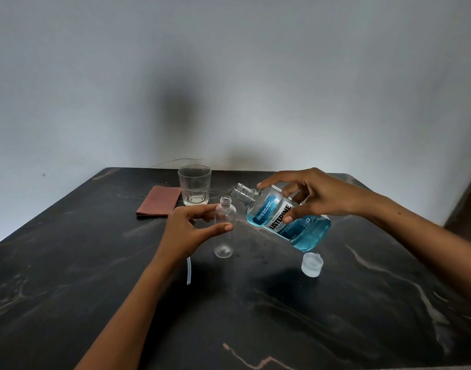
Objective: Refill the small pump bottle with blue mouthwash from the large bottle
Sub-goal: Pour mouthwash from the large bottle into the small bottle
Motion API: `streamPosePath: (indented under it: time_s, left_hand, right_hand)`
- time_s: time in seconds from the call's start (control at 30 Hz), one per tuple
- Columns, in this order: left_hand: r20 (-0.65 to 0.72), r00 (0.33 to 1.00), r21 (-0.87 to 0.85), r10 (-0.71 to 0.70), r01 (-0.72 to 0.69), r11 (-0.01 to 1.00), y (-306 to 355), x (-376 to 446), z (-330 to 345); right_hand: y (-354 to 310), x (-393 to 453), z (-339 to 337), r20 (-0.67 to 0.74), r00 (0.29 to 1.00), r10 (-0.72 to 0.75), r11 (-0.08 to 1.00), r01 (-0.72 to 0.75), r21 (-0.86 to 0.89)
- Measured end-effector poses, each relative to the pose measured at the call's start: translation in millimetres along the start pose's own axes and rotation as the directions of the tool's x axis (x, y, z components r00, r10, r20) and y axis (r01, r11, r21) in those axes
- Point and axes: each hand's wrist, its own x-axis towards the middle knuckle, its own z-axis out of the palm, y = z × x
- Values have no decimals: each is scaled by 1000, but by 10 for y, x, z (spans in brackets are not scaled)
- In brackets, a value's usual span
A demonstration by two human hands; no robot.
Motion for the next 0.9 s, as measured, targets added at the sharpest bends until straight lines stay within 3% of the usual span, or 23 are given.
streamPosePath:
  time_s: [0.9]
  left_hand:
    - [-3, 998, -11, 68, -68, 998, -20, 10, 18]
  right_hand:
    - [-94, 113, -196, 109, 994, 19, 990, -4, -140]
